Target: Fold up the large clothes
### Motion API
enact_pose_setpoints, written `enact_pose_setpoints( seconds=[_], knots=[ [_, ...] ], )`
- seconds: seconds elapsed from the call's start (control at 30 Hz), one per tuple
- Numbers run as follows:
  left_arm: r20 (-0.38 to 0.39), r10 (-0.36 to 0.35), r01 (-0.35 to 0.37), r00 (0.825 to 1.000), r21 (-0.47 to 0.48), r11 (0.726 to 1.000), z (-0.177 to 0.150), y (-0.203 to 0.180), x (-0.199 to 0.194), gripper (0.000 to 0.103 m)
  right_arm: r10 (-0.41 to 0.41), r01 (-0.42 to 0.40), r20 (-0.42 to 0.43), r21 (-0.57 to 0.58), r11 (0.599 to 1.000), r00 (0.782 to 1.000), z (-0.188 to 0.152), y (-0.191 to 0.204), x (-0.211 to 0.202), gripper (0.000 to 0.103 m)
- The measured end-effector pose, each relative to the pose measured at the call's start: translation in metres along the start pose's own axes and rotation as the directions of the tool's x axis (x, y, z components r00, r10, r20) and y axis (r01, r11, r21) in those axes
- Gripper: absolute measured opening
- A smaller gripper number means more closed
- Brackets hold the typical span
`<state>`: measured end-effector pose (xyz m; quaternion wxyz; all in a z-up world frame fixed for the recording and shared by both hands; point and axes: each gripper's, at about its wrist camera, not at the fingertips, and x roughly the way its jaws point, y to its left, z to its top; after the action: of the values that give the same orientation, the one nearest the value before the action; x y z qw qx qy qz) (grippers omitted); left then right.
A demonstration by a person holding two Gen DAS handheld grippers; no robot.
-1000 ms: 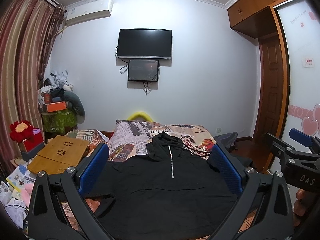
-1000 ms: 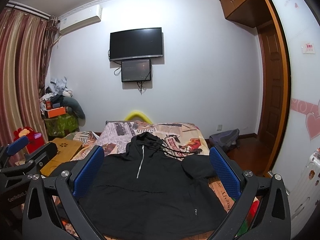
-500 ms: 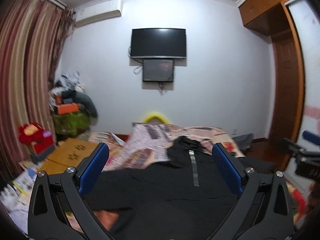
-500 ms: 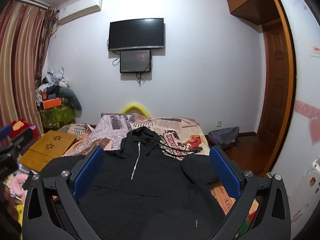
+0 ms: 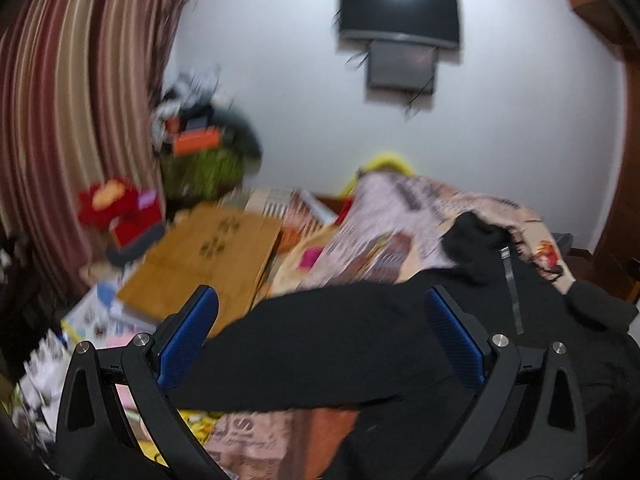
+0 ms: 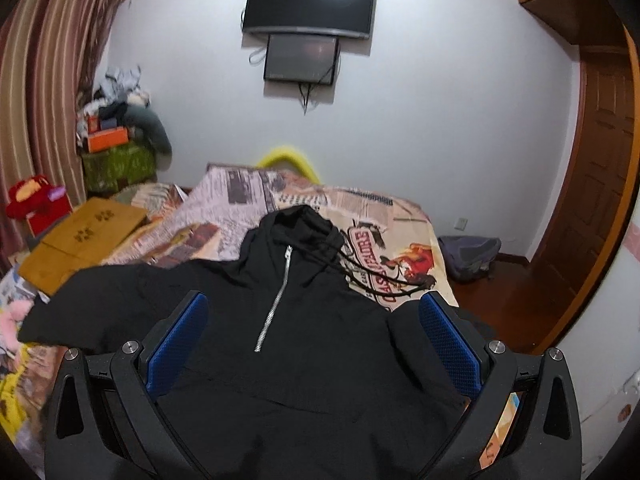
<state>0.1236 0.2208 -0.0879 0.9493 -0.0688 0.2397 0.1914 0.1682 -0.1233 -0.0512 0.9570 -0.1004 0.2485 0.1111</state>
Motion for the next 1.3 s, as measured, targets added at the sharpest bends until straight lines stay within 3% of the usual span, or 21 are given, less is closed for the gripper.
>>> enact_pose_setpoints(
  seconds=[0.17,0.27,0.37,0.43,0.5,0.6,0.77,0.87,0.97,1.03,1.1,1.2,1.3],
  knots=[
    [-0.187,-0.021,0.003,0.982,-0.098,0.995,-0.030,0.051,0.054,0.101,-0.009,0.005,-0.085,-0.049,0.999,0.996,0.000,0.007,0.027,0.103],
    [-0.302,-0.081,0.029,0.950,-0.174,0.984,-0.057,0.078,0.081,0.091,0.003,-0.012,-0.131,-0.072,0.997,0.991,-0.003,0.013,0.042,0.103],
    [-0.359,-0.250,0.119,0.899,-0.351,0.929,-0.087,0.105,0.098,0.090,0.010,-0.026,-0.165,-0.095,0.995,0.986,-0.009,0.021,0.049,0.103],
    [-0.367,-0.360,0.150,0.858,-0.491,0.858,-0.108,0.120,0.108,0.087,0.017,-0.036,-0.185,-0.105,0.994,0.983,-0.014,0.026,0.052,0.103],
    [-0.363,-0.425,0.151,0.830,-0.586,0.796,-0.125,0.131,0.116,0.083,0.016,-0.039,-0.197,-0.113,0.993,0.980,-0.015,0.028,0.058,0.103],
    [-0.381,-0.431,0.126,0.817,-0.613,0.780,-0.137,0.136,0.127,0.080,-0.017,-0.008,-0.198,-0.125,0.992,0.980,-0.013,0.036,0.068,0.103],
    [-0.395,-0.448,0.085,0.802,-0.667,0.740,-0.151,0.149,0.147,0.071,0.014,-0.037,-0.224,-0.098,0.994,0.974,-0.007,0.038,0.071,0.103],
    [-0.385,-0.457,0.067,0.802,-0.702,0.709,-0.157,0.157,0.161,0.060,0.025,-0.047,-0.226,-0.091,0.995,0.974,-0.002,0.038,0.072,0.103],
    [-0.381,-0.415,0.044,0.826,-0.691,0.722,-0.154,0.160,0.163,0.042,0.021,-0.043,-0.222,-0.095,0.995,0.975,0.002,0.039,0.071,0.103],
    [-0.389,-0.346,0.020,0.854,-0.639,0.769,-0.145,0.158,0.158,0.020,0.026,-0.048,-0.224,-0.092,0.995,0.974,0.004,0.038,0.071,0.103],
    [-0.395,-0.279,-0.002,0.875,-0.580,0.814,-0.132,0.155,0.153,0.011,0.034,-0.055,-0.230,-0.085,0.995,0.972,0.006,0.036,0.071,0.103],
    [-0.359,-0.160,-0.027,0.920,-0.462,0.886,-0.095,0.143,0.136,0.007,0.047,-0.067,-0.240,-0.076,0.995,0.970,0.010,0.028,0.070,0.103],
    [-0.273,-0.097,-0.007,0.957,-0.358,0.934,-0.046,0.121,0.116,0.006,0.030,-0.051,-0.241,-0.079,0.996,0.970,0.014,0.017,0.069,0.103]
  ],
)
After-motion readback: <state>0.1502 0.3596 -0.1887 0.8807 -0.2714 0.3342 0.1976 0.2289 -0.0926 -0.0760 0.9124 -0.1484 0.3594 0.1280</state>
